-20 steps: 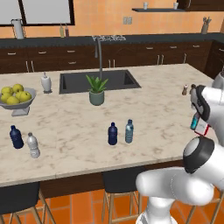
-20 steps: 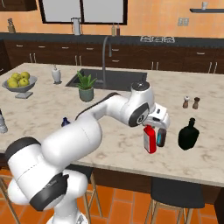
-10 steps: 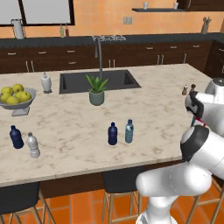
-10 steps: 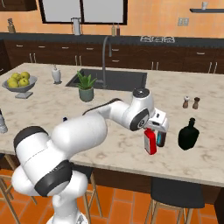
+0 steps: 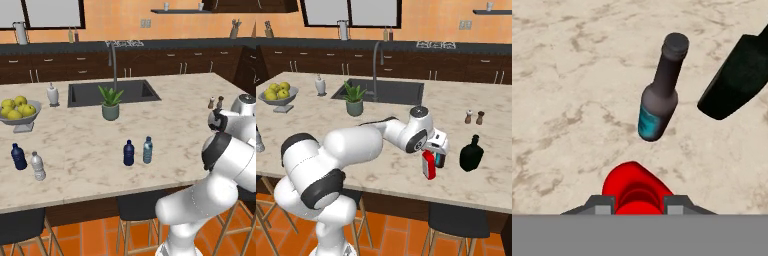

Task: Move the plastic bottles in the middle to the plastics group, and the glass bottles in the middle to the glass group.

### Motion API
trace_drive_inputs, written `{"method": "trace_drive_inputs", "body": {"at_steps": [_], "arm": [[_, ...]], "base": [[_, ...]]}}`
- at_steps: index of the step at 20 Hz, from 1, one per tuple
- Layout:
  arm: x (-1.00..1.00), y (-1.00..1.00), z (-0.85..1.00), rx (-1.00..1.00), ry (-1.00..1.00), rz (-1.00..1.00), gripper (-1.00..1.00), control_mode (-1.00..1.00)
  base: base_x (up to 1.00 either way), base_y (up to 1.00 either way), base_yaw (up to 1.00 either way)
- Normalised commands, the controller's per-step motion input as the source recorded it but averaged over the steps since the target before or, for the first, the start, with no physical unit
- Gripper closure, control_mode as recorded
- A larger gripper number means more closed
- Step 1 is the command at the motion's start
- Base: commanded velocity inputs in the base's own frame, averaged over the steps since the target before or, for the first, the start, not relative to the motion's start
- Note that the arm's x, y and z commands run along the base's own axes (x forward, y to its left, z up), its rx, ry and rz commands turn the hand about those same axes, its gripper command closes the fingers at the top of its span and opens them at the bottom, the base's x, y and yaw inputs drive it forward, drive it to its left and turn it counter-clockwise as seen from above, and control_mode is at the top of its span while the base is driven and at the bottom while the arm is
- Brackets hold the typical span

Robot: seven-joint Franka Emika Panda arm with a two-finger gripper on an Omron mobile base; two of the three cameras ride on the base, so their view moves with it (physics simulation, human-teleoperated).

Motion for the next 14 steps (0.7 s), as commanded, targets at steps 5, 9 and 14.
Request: {"method": "trace_drive_inputs", "body": {"at_steps": [5, 9, 14], "arm": [[0.12, 0.00, -0.35, 0.00, 0.00, 0.00, 1.00, -1.00], [0.10, 0.00, -0.42, 0.00, 0.00, 0.00, 1.00, -1.00], [-0.09, -0.01, -0.27, 0.00, 0.00, 0.00, -1.00, -1.00]], "base": [[0.00, 0.00, 0.00], [0.00, 0.00, 0.00], [0.00, 0.00, 0.00]]}}
